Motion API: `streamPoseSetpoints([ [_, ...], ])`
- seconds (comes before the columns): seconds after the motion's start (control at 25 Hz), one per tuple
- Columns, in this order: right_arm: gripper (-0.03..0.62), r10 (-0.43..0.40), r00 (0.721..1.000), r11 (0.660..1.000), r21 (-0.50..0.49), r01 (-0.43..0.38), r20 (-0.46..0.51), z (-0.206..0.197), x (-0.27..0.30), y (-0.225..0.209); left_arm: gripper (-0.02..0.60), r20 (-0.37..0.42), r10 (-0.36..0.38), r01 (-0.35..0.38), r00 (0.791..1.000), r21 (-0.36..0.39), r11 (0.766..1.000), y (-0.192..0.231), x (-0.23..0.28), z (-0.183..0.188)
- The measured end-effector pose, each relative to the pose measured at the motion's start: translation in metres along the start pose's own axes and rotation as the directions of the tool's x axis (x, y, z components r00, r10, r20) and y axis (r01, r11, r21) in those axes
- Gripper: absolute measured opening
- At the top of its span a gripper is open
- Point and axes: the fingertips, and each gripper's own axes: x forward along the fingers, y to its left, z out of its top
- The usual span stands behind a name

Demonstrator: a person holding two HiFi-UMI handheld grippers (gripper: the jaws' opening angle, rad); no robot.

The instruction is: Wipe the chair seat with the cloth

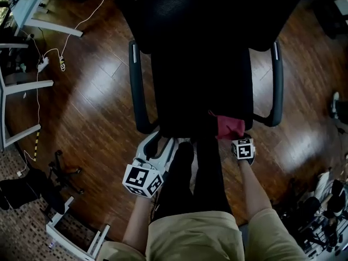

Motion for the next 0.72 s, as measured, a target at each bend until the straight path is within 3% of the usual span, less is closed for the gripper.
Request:
streamPoseSetpoints([
  [0.08,0.017,-0.134,0.991,0.987,0.083,0.134,-0.004,-0.011,-0.007,-0.061,0.150,-0.007,-0.022,0.022,1.000,0.015,1.000,-0.008,0.008,0.000],
  [0.24,0.017,-0.219,0.976,0.956,0.200,0.215,-0.004,-0.022,-0.021,-0.124,0.150,-0.019,-0.051,0.052,0.998,0.037,0.998,-0.015,0.016,0.001],
  [0.36,0.017,-0.166,0.985,0.942,0.301,0.147,0.041,-0.020,-0.041,-0.104,0.150,-0.011,-0.051,0.051,0.999,0.058,0.997,-0.012,0.007,0.011],
  [0.48,0.017,-0.080,0.980,0.939,0.344,0.012,0.184,0.005,-0.080,-0.039,0.150,0.016,-0.064,0.062,0.998,0.085,0.994,-0.019,-0.003,0.032],
  [0.6,0.015,0.010,0.919,0.935,0.322,-0.149,0.395,0.061,-0.159,0.038,0.150,0.086,-0.107,0.097,0.991,0.119,0.988,-0.048,-0.021,0.073],
  [0.64,0.017,0.027,0.882,0.934,0.302,-0.190,0.470,0.085,-0.196,0.059,0.150,0.122,-0.124,0.108,0.985,0.132,0.985,-0.061,-0.032,0.093],
  [0.72,0.016,0.045,0.783,0.940,0.240,-0.244,0.621,0.139,-0.272,0.091,0.150,0.197,-0.161,0.130,0.967,0.164,0.978,-0.086,-0.055,0.137],
])
